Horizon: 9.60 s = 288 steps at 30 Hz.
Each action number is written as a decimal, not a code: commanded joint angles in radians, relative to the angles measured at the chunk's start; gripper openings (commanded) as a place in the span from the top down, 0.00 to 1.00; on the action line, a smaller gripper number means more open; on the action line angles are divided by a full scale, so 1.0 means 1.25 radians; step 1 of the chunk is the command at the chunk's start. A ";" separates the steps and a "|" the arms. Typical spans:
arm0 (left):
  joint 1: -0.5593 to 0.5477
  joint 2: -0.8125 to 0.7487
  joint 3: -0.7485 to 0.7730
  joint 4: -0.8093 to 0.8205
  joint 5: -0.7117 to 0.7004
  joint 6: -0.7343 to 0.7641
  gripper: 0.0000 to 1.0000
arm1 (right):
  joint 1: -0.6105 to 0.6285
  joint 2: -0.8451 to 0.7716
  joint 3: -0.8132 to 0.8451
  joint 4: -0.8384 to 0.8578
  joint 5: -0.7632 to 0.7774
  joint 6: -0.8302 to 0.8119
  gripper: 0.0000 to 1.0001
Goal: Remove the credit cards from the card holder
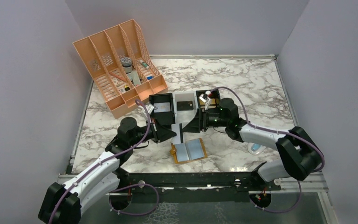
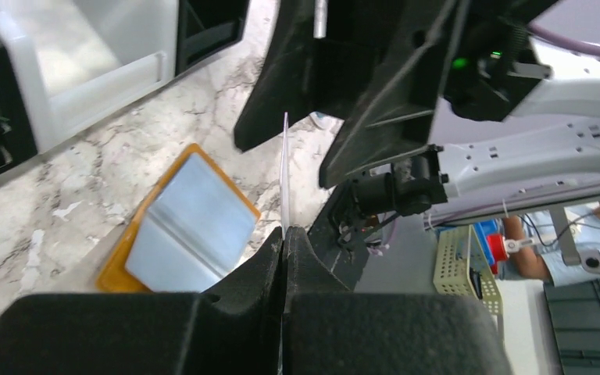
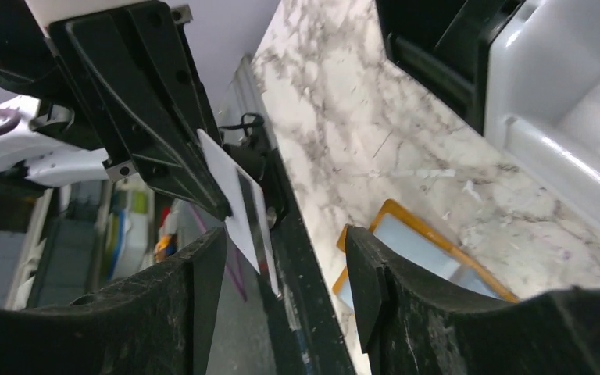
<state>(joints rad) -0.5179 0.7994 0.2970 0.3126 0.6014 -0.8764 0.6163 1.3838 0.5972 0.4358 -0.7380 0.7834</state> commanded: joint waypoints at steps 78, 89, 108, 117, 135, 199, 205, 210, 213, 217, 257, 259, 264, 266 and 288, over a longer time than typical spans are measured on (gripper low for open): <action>0.302 0.035 0.361 -0.722 -0.614 0.323 0.01 | 0.280 0.073 0.334 -0.254 0.658 -0.575 0.99; 0.305 -0.094 0.347 -0.729 -0.731 0.302 0.01 | 0.332 0.291 0.515 -0.290 0.770 -0.764 0.99; 0.305 -0.097 0.348 -0.729 -0.729 0.312 0.01 | 0.331 0.580 0.761 -0.373 0.916 -1.061 0.99; 0.309 -0.101 0.349 -0.729 -0.733 0.312 0.01 | 0.327 0.655 0.803 -0.351 0.924 -1.145 0.99; 0.314 -0.106 0.349 -0.729 -0.730 0.313 0.01 | 0.315 0.717 0.836 -0.372 0.885 -1.174 0.85; 0.317 -0.035 0.219 -0.539 -0.226 0.212 0.05 | 0.281 -0.223 -0.025 -0.354 0.703 -0.166 0.20; 0.259 -0.112 0.116 -0.470 -0.206 0.108 0.09 | 0.281 -0.299 -0.072 -0.414 0.688 -0.174 0.21; 0.059 -0.128 0.040 -0.437 -0.379 0.022 0.12 | 0.281 -0.337 -0.110 -0.425 0.668 -0.180 0.22; -0.019 -0.120 0.016 -0.435 -0.481 -0.015 0.13 | 0.281 -0.351 -0.125 -0.422 0.660 -0.179 0.23; -0.058 -0.130 -0.013 -0.394 -0.510 -0.036 0.15 | 0.281 -0.350 -0.124 -0.425 0.653 -0.161 0.25; -0.340 0.246 -0.031 -0.054 -0.618 -0.099 0.30 | 0.281 -0.222 -0.121 -0.428 0.679 -0.032 0.36; -0.344 0.257 -0.025 -0.053 -0.624 -0.097 0.37 | 0.281 -0.220 -0.124 -0.426 0.672 -0.029 0.36; -0.349 0.258 -0.026 -0.051 -0.630 -0.090 0.52 | 0.281 -0.220 -0.129 -0.414 0.661 -0.027 0.36; -0.349 0.258 -0.025 -0.048 -0.625 -0.086 0.55 | 0.281 -0.218 -0.127 -0.413 0.658 -0.028 0.36; -0.351 0.273 -0.025 -0.029 -0.600 -0.066 0.66 | 0.281 -0.149 -0.102 -0.381 0.605 -0.039 0.53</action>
<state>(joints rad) -0.9512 1.1320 0.2523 0.2543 -0.1505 -0.9741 0.9668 1.1812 0.4461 -0.0845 0.0593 0.7372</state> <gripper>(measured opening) 0.347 0.488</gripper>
